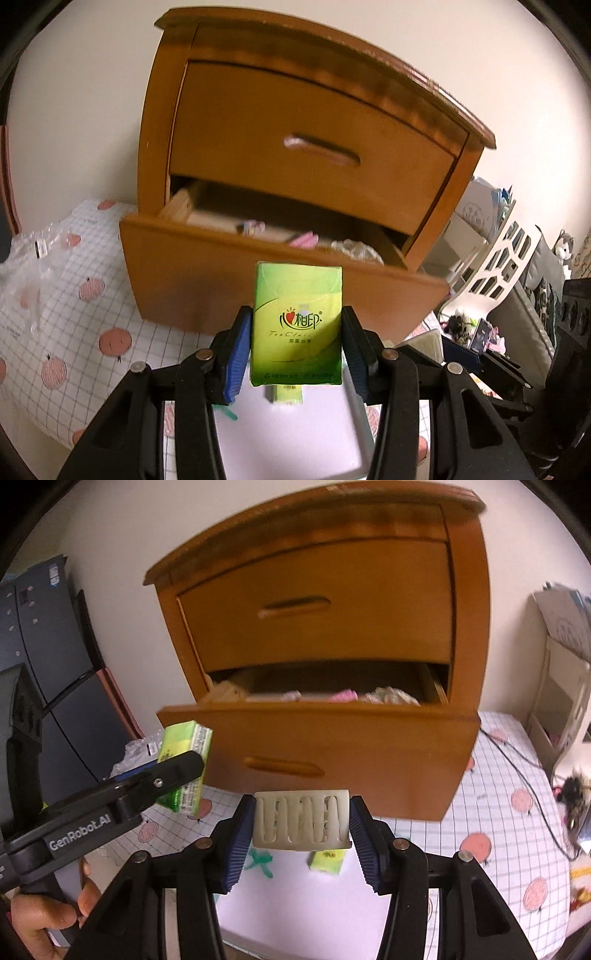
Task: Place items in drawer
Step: 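Carry the tissue pack with the left tool while the right tool carries the clip into the drawer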
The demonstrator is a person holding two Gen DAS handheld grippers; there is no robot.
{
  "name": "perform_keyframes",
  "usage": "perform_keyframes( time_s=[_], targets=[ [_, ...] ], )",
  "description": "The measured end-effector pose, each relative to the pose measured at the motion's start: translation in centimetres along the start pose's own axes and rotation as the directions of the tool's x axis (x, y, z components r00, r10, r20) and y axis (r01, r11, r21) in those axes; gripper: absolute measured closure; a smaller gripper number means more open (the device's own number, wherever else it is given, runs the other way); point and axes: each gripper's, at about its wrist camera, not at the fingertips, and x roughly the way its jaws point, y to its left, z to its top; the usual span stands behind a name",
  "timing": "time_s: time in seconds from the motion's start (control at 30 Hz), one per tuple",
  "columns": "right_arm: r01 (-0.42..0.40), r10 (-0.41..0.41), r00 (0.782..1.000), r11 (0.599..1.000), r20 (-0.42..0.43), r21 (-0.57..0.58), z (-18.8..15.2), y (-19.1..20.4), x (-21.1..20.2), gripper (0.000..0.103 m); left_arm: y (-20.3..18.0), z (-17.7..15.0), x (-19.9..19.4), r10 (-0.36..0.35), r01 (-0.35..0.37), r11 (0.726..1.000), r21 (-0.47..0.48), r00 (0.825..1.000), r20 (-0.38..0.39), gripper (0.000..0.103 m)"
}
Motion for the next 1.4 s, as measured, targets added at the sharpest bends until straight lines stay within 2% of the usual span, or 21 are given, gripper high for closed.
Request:
perform_keyframes(
  time_s=[0.33, 0.83, 1.13, 1.4],
  targets=[
    [0.002, 0.000, 0.999, 0.998, 0.043, -0.056, 4.2, 0.9, -0.1, 0.049, -0.5, 4.6, -0.2, 0.001, -0.003, 1.000, 0.029, 0.997, 0.072, 0.055],
    [0.059, -0.048, 0.995, 0.992, 0.092, -0.110, 10.3, -0.6, 0.5, 0.049, -1.2, 9.4, 1.5, 0.019, -0.028, 0.997, 0.071, 0.993, 0.118, 0.055],
    [0.077, -0.070, 0.995, 0.993, 0.066, -0.094, 11.9, -2.3, 2.7, 0.049, -0.7, 9.7, 4.5, 0.034, -0.039, 0.998, 0.053, 0.996, 0.080, 0.055],
    [0.091, -0.090, 0.996, 0.994, 0.022, -0.063, 11.5, -4.3, 5.5, 0.049, -0.2, 8.9, 8.0, 0.046, -0.046, 0.998, 0.042, 0.999, 0.014, 0.055]
  ],
)
